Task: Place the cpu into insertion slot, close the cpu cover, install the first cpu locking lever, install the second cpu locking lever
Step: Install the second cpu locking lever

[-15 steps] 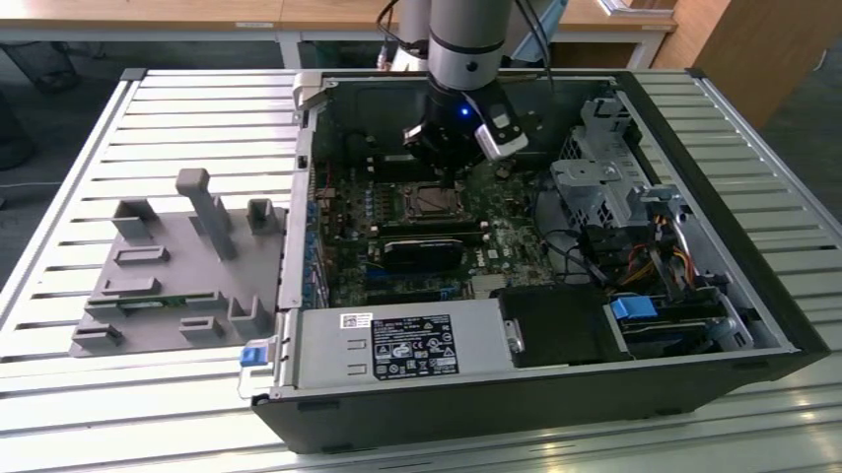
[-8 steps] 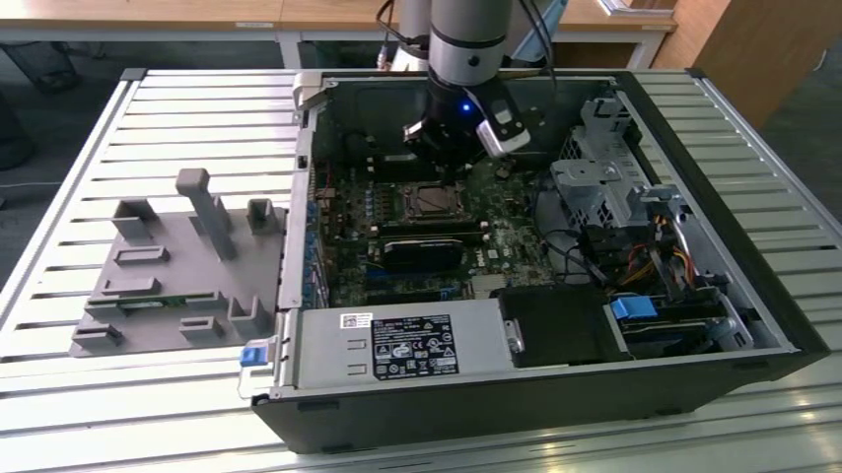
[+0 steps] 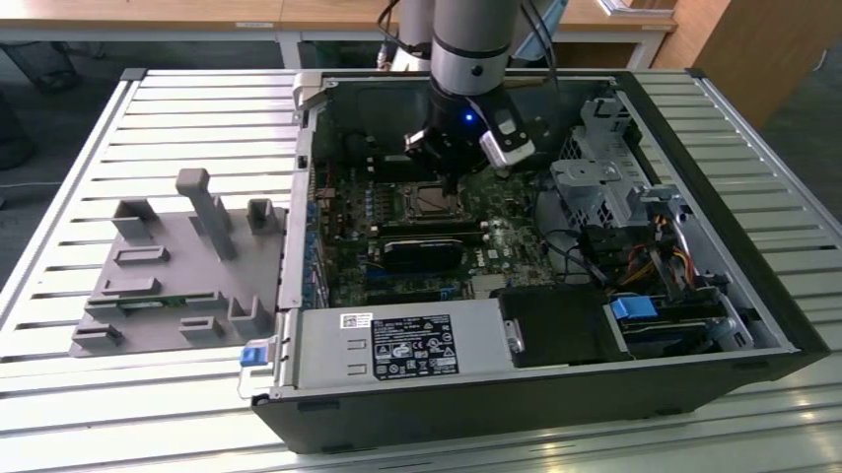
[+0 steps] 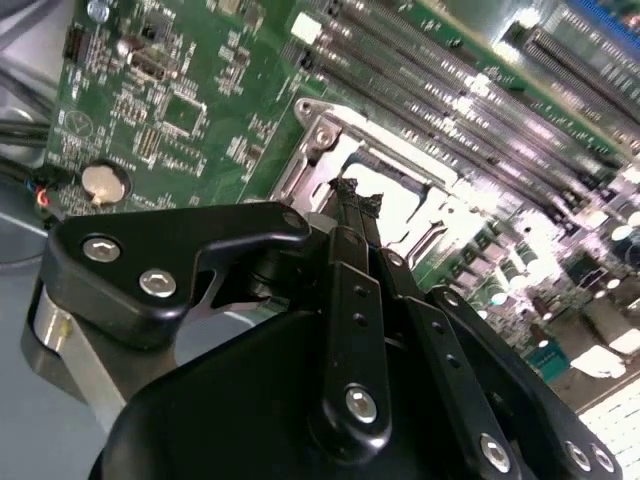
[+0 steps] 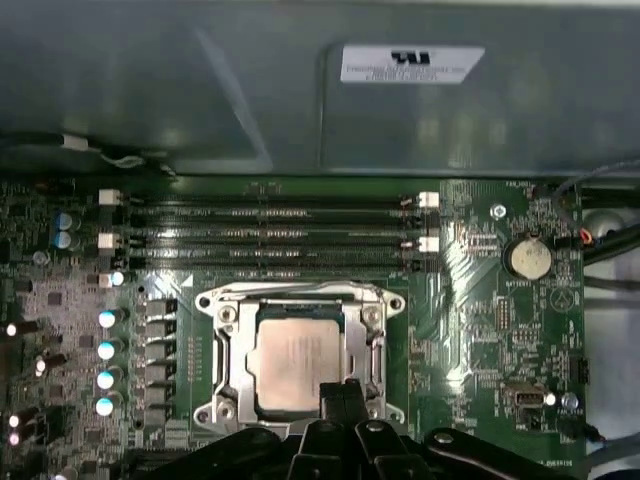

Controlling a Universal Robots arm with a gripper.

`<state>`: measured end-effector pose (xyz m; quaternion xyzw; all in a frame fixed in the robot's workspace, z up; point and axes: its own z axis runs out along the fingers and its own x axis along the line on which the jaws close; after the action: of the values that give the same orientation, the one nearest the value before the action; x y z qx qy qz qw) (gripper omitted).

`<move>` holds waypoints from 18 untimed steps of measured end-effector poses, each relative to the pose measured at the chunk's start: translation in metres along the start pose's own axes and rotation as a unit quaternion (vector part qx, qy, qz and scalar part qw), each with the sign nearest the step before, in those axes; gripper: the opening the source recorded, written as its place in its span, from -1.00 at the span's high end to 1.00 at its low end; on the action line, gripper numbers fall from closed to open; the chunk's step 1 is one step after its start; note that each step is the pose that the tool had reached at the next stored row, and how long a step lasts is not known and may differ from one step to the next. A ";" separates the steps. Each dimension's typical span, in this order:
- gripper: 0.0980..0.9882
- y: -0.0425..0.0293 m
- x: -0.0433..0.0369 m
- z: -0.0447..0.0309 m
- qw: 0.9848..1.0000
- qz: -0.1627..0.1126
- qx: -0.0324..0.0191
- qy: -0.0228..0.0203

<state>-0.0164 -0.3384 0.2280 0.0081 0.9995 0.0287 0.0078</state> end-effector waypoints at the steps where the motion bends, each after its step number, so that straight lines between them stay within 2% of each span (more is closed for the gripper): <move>1: 0.96 -0.0012 0.0000 -0.0001 1.000 0.000 0.000 0.000; 11: 0.96 -0.0179 -0.0006 -0.0010 1.000 0.000 0.000 0.002; 16: 0.96 -0.0245 -0.0007 -0.0014 1.000 0.000 0.000 0.002; 18: 0.96 -0.0258 0.0019 -0.0013 1.000 0.000 0.000 0.002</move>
<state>-0.0187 -0.3642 0.2278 0.0082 0.9995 0.0288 0.0057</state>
